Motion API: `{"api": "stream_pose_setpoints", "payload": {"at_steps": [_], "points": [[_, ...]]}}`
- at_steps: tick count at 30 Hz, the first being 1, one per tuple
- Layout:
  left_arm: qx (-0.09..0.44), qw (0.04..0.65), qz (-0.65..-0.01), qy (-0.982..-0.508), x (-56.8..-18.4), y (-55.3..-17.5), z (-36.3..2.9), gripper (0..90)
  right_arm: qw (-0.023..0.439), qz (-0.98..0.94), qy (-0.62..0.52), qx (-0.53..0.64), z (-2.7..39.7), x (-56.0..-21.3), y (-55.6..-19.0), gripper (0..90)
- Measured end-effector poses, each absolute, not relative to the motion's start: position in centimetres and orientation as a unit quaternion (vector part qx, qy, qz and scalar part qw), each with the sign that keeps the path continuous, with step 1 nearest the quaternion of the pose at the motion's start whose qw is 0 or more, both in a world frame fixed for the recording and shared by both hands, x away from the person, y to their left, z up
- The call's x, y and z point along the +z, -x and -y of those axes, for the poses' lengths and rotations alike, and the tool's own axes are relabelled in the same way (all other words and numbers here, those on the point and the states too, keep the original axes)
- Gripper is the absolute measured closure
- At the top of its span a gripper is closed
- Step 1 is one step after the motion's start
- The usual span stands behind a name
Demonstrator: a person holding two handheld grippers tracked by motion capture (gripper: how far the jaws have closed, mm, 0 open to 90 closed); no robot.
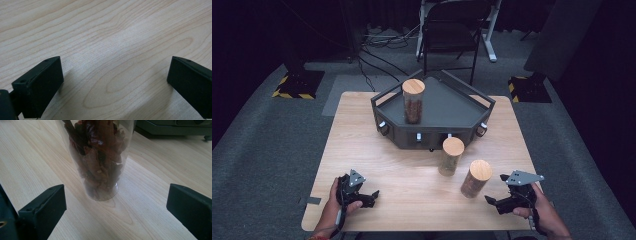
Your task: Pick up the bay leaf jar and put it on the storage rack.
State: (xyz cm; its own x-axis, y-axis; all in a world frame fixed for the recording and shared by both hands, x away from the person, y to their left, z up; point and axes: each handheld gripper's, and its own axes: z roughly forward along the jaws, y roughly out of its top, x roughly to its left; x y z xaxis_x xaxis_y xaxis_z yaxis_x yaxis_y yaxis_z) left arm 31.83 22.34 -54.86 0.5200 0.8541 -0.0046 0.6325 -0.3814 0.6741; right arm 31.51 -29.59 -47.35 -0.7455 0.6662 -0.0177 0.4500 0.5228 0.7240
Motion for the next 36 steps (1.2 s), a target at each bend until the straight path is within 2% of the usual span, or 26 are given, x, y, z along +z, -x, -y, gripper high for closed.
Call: {"api": "stream_pose_setpoints", "payload": {"at_steps": [36], "points": [[0.175, 0.317, -0.455, -0.813, -54.9, -31.9, -22.4, 0.4, 0.168, -0.872, -0.294, 0.354, 25.5, -45.0, -33.3, 2.5]]}}
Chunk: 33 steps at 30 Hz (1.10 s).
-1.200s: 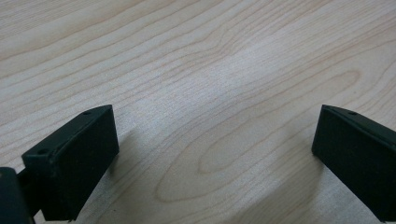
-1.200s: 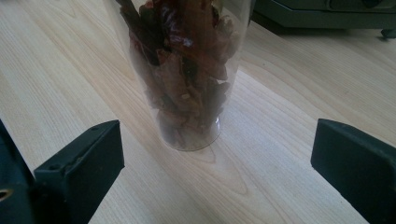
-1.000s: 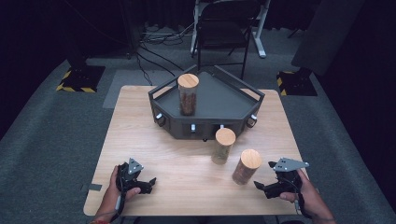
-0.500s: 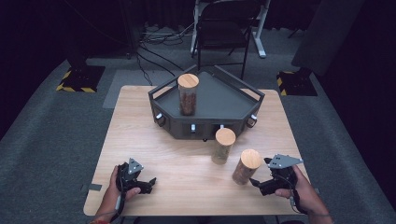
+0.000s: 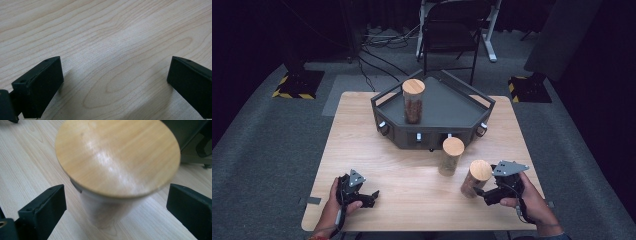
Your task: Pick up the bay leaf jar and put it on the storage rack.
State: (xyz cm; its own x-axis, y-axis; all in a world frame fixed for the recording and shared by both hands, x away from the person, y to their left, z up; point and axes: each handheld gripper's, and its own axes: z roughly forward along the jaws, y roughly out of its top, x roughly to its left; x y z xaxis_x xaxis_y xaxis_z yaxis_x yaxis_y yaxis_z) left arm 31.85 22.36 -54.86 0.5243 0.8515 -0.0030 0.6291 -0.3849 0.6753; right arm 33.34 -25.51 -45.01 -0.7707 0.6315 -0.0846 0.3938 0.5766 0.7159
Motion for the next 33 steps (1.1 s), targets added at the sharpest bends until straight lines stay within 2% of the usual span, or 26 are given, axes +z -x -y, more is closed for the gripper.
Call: {"api": "stream_pose_setpoints", "payload": {"at_steps": [14, 33], "points": [[0.176, 0.317, -0.454, -0.814, -54.9, -31.8, -22.4, 0.5, 0.18, -0.879, -0.272, 0.348, 23.5, -43.2, -34.0, 2.5], [0.176, 0.318, -0.454, -0.813, -54.9, -31.8, -22.3, 0.6, 0.164, -0.891, -0.259, 0.334, 21.4, -41.3, -35.2, 2.5]]}}
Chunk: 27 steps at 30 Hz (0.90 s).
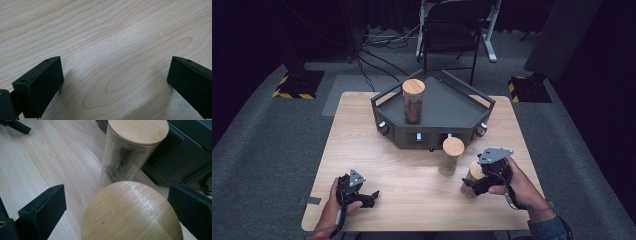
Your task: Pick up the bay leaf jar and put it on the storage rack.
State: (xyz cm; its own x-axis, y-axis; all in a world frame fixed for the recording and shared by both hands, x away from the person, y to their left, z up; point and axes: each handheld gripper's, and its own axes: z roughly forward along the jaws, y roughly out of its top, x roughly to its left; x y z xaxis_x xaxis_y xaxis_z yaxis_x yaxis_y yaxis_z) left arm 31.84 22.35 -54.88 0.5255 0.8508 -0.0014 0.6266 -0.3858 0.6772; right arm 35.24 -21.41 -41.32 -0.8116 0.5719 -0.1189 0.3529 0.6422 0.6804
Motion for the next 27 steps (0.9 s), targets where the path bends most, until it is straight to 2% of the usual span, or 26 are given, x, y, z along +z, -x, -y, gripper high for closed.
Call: {"api": "stream_pose_setpoints", "payload": {"at_steps": [27], "points": [[0.175, 0.319, -0.453, -0.814, -54.9, -31.8, -22.3, 0.6, 0.15, -0.909, -0.25, 0.297, 18.5, -39.6, -39.4, 3.5]]}}
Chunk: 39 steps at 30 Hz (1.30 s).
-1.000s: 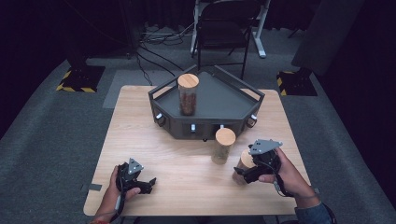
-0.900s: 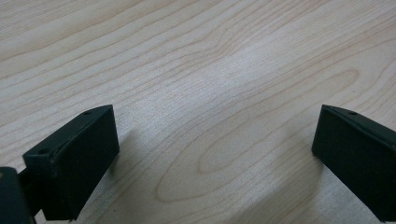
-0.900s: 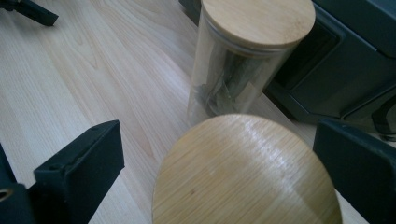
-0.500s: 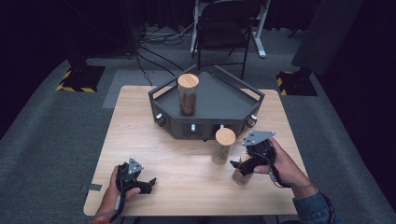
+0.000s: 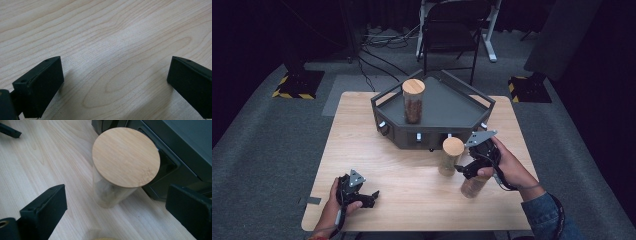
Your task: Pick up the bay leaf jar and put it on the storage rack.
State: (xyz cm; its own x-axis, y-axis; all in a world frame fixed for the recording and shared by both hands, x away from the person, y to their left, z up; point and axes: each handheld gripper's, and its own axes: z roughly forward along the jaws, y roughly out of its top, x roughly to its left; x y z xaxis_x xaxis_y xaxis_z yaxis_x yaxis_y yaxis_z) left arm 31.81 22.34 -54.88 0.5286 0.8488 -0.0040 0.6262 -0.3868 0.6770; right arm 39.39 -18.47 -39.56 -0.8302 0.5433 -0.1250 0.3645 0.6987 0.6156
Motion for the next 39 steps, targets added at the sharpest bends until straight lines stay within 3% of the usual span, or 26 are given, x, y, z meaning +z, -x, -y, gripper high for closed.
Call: {"api": "stream_pose_setpoints", "payload": {"at_steps": [24, 39], "points": [[0.175, 0.319, -0.453, -0.814, -54.9, -31.8, -22.3, 0.6, 0.125, -0.925, -0.236, 0.271, 16.6, -39.9, -42.1, 5.2], [0.174, 0.319, -0.452, -0.815, -54.9, -31.8, -22.3, 0.6, 0.111, -0.933, -0.244, 0.241, 14.7, -40.2, -43.4, 15.2]]}}
